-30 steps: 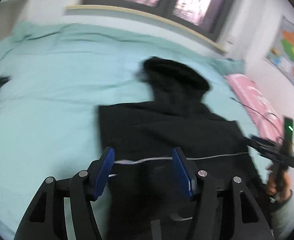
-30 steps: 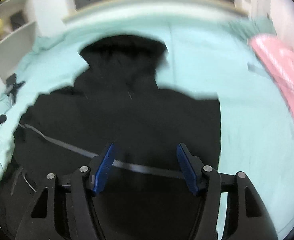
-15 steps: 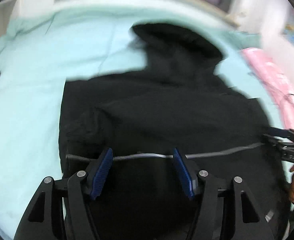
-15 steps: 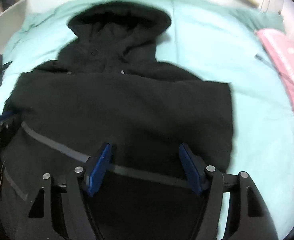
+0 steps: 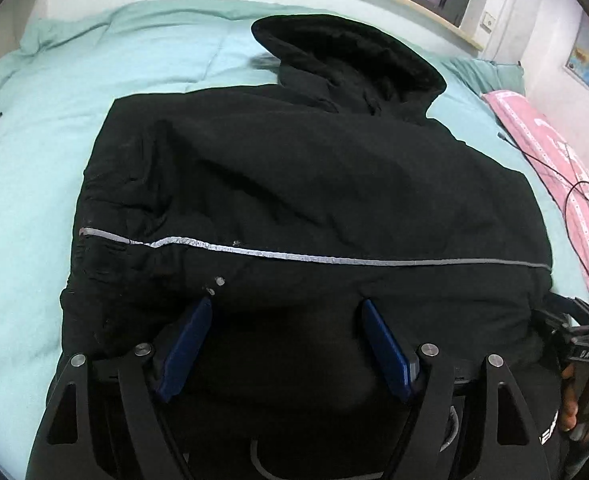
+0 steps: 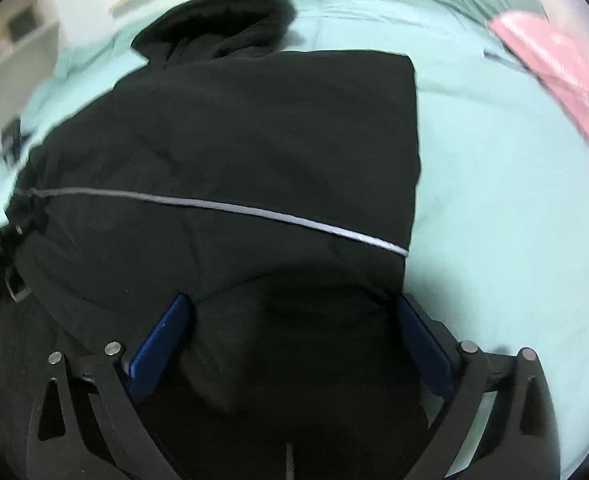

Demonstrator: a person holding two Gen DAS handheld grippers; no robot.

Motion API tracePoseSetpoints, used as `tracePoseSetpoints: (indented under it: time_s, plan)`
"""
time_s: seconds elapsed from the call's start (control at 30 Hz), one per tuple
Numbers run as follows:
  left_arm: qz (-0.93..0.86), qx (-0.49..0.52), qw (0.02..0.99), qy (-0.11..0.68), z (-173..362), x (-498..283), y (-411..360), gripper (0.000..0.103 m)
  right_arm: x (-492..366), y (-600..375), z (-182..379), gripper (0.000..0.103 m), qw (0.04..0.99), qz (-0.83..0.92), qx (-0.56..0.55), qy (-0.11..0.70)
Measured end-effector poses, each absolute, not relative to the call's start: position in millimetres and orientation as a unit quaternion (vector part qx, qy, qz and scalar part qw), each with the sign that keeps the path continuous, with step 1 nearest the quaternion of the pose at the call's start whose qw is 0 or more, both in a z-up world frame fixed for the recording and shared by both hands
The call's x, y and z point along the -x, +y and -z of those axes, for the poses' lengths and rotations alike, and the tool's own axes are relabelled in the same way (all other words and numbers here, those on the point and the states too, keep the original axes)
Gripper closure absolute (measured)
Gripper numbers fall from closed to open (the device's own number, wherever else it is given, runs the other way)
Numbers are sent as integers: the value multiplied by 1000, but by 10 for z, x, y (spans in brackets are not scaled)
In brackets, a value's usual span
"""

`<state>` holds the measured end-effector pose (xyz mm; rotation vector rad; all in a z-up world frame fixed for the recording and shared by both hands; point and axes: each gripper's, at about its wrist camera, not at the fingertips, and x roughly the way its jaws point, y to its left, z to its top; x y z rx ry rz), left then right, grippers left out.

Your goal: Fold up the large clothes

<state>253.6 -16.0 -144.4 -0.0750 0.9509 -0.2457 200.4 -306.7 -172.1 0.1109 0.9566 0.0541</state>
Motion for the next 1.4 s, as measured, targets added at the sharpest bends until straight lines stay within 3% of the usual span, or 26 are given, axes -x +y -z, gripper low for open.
tracePoseSetpoints:
  time_s: [0.13,0.37,0.7,0.87,1.0,1.1,1.4]
  plan:
    - [128,45,884,448,1468,-2428,-134,24,-1903,-3219,1757,3,891,-41,-107,439]
    - [113,6,854,508,1261,-2601,-232,25,-1871,-3144,1492,7,879,16,-80,470]
    - [122,26,889,441,-452,-2945,23,26,-2198,-3212,83,10,888,34,-82,450]
    - [111,37,902,416,-838,-3479,85,26,-2804,-3167,-540,13,906,22,-103,409]
    - [85,-14,893,442,-600,-4163,-34,26,-3483,-3043,-635,15,909,2,-110,402]
    - [68,-24,878,473,-232,-4720,-93,26,-4062,-3020,-376,38,895,-16,-123,429]
    - [113,64,846,518,783,-5732,-152,26,-5155,-3143,774,38,850,-12,-146,506]
